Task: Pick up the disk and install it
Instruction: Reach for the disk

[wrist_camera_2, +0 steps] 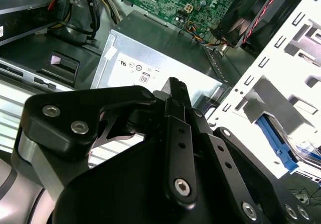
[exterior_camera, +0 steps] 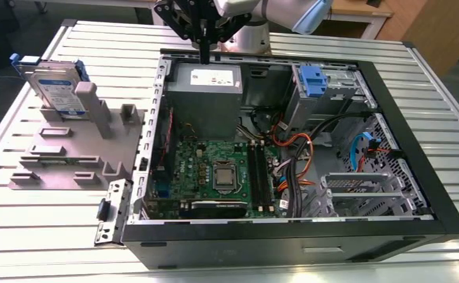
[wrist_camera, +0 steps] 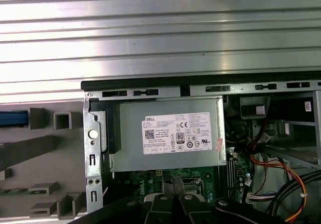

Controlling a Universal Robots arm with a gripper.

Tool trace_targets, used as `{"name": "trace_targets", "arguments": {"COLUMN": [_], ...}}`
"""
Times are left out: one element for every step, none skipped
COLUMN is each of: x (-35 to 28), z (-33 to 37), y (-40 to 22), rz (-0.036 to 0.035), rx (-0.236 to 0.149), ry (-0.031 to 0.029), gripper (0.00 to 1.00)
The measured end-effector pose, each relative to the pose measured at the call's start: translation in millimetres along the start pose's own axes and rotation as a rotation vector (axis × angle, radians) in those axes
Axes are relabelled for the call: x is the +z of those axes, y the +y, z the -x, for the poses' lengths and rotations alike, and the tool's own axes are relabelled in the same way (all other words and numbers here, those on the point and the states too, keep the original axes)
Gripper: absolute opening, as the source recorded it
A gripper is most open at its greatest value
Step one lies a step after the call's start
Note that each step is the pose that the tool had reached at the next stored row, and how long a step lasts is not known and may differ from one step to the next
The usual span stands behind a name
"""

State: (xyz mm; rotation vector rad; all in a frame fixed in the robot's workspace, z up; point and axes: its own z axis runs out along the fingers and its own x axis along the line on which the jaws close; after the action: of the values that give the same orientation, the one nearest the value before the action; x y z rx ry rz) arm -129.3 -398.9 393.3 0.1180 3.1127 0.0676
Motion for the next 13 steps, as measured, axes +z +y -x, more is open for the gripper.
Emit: {"name": "trace_targets", "arguments": {"x": [0.1,0.0,0.0,0.0,0.0,0.0,0.0,0.0,0.0,0.0,0.0,0.0,0.0], "z": [-0.1,-0.1,-0.2,-0.5,-0.5,-0.5,-0.7,-1.0,-1.1,-1.2,-1.4,-1.7,-2.0], "y": [0.0,0.0,0.0,0.0,-0.1,-0.1,-0.1,-0.1,-0.1,-0.1,-0.1,-0.1,-0.2], "rz": [0.0001,0.0001,0.0,0.0,0.0,0.0,0.0,0.0001,0.0001,0.0,0.0,0.0001,0.0001], "rx": [0.0,0.0,0.0,0.0,0.0,0.0,0.0,0.0,0.0,0.0,0.0,0.0,0.0], "ry": [-0.0001,0.0,0.0,0.0,0.0,0.0,0.0,0.0,0.0,0.0,0.0,0.0,-0.0001], "gripper": [0.11,0.11,0.11,0.11,0.11,0.11,0.11,0.11,0.11,0.11,0.11,0.11,0.11]}}
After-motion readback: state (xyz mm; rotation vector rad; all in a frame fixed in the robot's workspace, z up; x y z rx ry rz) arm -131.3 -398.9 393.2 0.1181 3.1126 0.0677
